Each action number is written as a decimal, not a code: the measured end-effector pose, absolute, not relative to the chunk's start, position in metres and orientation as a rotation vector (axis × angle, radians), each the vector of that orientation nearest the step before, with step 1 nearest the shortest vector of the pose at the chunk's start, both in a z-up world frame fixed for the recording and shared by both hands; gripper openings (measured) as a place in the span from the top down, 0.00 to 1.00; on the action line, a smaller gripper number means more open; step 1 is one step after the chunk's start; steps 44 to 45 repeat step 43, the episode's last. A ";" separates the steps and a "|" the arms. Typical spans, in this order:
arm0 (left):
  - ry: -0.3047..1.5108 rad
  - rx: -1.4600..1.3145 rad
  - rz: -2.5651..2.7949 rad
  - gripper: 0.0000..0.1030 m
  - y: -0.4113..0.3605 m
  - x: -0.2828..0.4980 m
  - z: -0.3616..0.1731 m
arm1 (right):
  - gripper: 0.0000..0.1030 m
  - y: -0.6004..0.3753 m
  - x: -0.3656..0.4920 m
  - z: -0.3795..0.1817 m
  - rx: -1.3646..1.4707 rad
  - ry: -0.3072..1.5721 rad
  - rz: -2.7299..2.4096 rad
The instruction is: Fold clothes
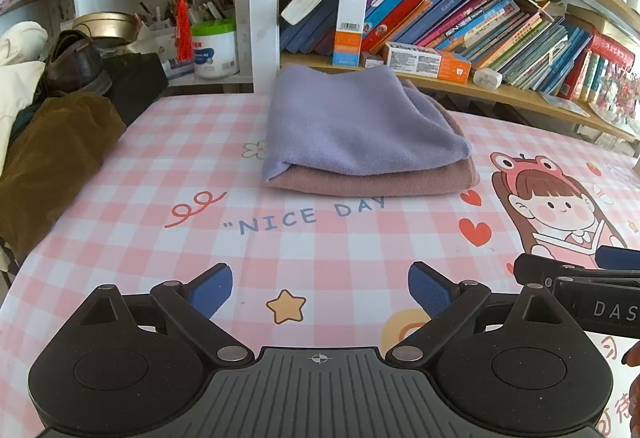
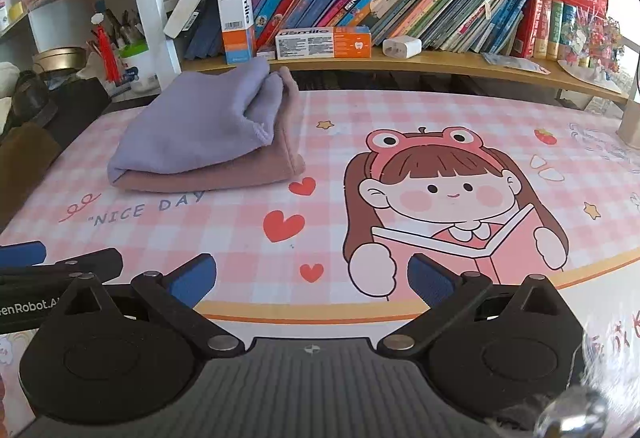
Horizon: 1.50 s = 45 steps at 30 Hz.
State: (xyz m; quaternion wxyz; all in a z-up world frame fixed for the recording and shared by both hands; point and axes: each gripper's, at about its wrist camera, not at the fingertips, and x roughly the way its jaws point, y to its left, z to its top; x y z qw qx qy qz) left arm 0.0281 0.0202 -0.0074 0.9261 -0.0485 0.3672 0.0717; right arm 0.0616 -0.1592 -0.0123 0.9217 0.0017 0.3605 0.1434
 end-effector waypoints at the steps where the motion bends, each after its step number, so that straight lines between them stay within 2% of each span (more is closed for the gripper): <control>1: 0.754 -0.098 0.148 0.03 0.020 0.028 -0.007 | 0.00 -0.159 0.062 -0.012 0.002 0.741 0.296; 45: 0.748 -0.079 0.155 0.01 0.017 0.026 -0.003 | 0.00 -0.160 0.060 -0.012 0.002 0.756 0.274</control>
